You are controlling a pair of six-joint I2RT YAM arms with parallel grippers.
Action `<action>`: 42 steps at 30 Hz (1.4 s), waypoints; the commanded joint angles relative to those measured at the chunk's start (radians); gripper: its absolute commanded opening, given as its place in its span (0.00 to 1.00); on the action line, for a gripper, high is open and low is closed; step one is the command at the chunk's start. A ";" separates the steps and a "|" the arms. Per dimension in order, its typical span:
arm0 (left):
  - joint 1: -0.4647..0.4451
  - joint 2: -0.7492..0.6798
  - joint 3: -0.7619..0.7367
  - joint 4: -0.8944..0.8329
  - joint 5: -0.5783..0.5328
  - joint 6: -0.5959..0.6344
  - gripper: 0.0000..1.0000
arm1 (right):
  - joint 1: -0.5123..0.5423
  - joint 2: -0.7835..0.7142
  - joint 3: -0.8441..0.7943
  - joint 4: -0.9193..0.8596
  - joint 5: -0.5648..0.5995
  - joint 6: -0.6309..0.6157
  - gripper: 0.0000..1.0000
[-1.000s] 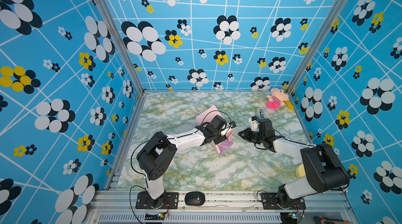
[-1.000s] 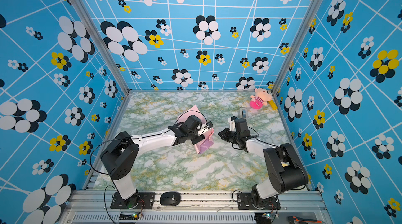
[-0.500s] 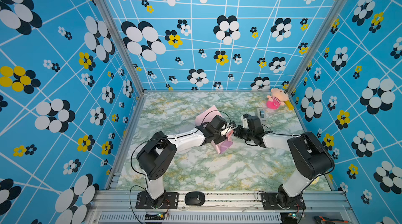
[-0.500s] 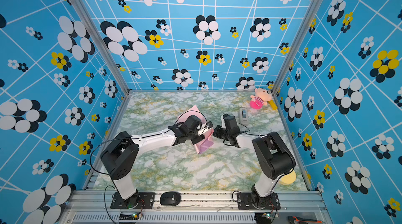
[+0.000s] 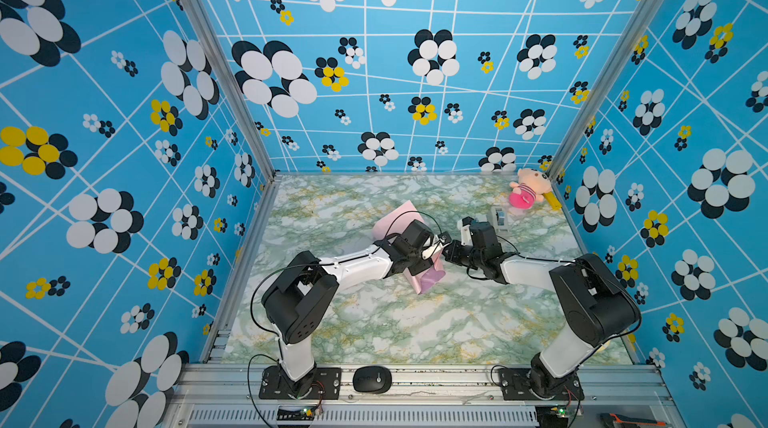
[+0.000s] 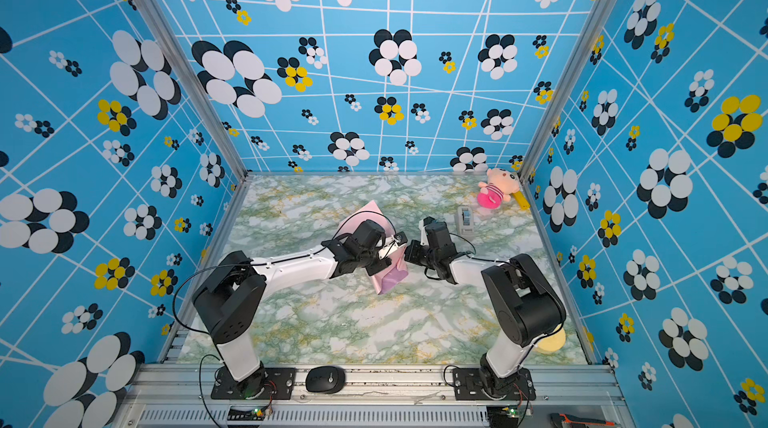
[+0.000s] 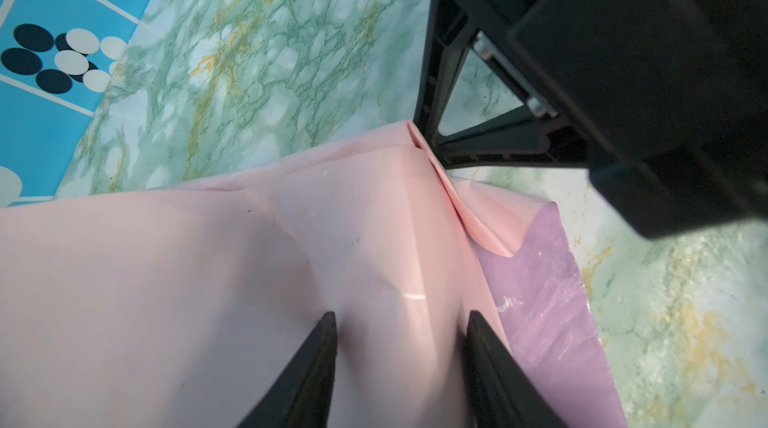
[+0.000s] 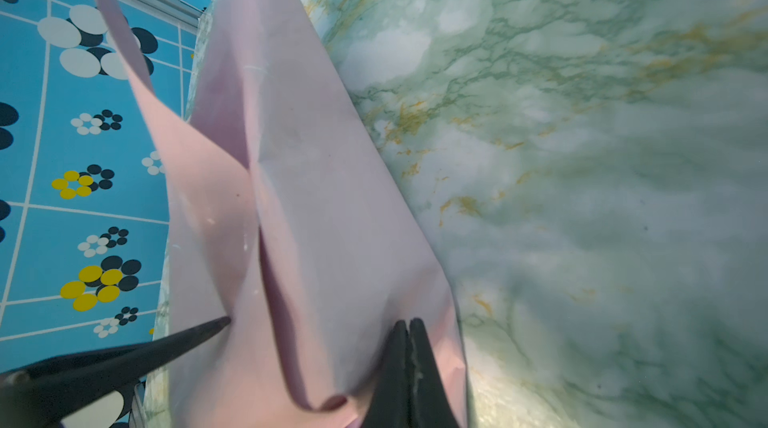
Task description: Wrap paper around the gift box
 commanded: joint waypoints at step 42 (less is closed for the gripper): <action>0.009 0.081 -0.044 -0.047 0.067 -0.111 0.44 | 0.093 0.022 -0.179 0.347 -0.004 0.228 0.03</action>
